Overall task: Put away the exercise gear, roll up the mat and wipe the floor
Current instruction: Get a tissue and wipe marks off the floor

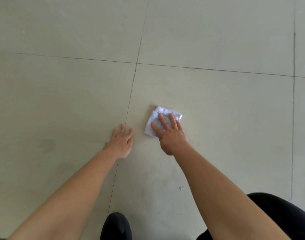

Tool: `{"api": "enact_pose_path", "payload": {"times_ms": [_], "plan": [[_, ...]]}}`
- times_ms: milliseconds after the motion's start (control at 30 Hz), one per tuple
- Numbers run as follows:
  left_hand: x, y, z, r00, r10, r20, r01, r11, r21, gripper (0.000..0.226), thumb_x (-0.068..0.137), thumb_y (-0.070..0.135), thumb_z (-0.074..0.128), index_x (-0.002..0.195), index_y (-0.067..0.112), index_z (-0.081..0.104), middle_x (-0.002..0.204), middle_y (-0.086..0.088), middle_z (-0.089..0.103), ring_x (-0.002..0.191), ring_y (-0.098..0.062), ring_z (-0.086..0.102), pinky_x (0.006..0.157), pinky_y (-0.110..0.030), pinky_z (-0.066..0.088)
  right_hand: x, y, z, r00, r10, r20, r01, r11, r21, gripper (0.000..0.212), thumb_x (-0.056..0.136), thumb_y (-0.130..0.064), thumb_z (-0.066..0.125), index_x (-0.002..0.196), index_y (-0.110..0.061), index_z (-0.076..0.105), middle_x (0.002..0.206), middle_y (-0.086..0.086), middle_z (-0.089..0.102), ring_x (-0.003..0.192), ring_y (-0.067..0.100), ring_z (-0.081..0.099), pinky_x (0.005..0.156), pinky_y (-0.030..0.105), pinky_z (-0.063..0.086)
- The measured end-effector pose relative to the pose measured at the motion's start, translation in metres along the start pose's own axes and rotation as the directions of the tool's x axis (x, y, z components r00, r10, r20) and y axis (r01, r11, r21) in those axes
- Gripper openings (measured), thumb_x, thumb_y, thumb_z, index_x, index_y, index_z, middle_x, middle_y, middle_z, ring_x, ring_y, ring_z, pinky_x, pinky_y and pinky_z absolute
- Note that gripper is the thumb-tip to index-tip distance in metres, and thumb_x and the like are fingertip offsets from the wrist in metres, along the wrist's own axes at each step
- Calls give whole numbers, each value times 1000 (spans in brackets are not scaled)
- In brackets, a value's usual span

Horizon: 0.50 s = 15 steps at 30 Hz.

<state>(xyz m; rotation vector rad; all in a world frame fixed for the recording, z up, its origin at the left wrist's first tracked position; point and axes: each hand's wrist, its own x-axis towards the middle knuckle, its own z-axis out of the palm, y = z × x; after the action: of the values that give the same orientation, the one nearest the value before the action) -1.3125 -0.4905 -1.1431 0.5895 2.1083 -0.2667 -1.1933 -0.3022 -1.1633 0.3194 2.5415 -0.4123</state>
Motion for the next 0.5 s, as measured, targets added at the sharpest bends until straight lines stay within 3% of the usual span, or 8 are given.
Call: {"api": "enact_pose_path", "payload": {"times_ms": [267, 367, 433, 500], "plan": [[-9, -5, -19, 998, 1, 60, -8, 994, 108, 54, 104, 32, 17, 153, 42, -2, 162, 9, -19, 152, -22, -6, 115, -62, 18, 74, 22, -64, 989, 146, -14, -146, 989, 21, 80, 97, -20, 49, 158, -42, 1, 166, 2, -21, 150, 45, -15, 123, 52, 0], [-12, -9, -9, 999, 45, -12, -43, 990, 135, 55, 104, 32, 20, 154, 40, 0, 163, 8, -18, 152, -24, -5, 114, -60, 23, 89, 14, -65, 978, 204, -47, -201, 977, 66, 81, 97, -19, 46, 157, -44, -1, 165, 1, -25, 149, 44, -20, 123, 53, -5], [-9, -15, -16, 988, 132, -83, -111, 970, 216, 53, 103, 33, 24, 154, 35, 11, 165, 4, -5, 150, -27, 11, 112, -54, 29, 92, 11, -61, 966, 245, -82, -236, 967, 100, 76, 98, -21, 41, 157, -45, -1, 165, 0, -24, 149, 42, -20, 123, 52, -6], [1, -31, -35, 962, 237, -136, -199, 949, 245, 47, 102, 33, 27, 149, 29, 31, 160, -3, 21, 140, -29, 35, 109, -47, 36, 93, 5, -57, 952, 286, -107, -271, 953, 137, 69, 101, -25, 37, 157, -47, 2, 166, -2, -21, 150, 40, -19, 123, 51, -5]]}}
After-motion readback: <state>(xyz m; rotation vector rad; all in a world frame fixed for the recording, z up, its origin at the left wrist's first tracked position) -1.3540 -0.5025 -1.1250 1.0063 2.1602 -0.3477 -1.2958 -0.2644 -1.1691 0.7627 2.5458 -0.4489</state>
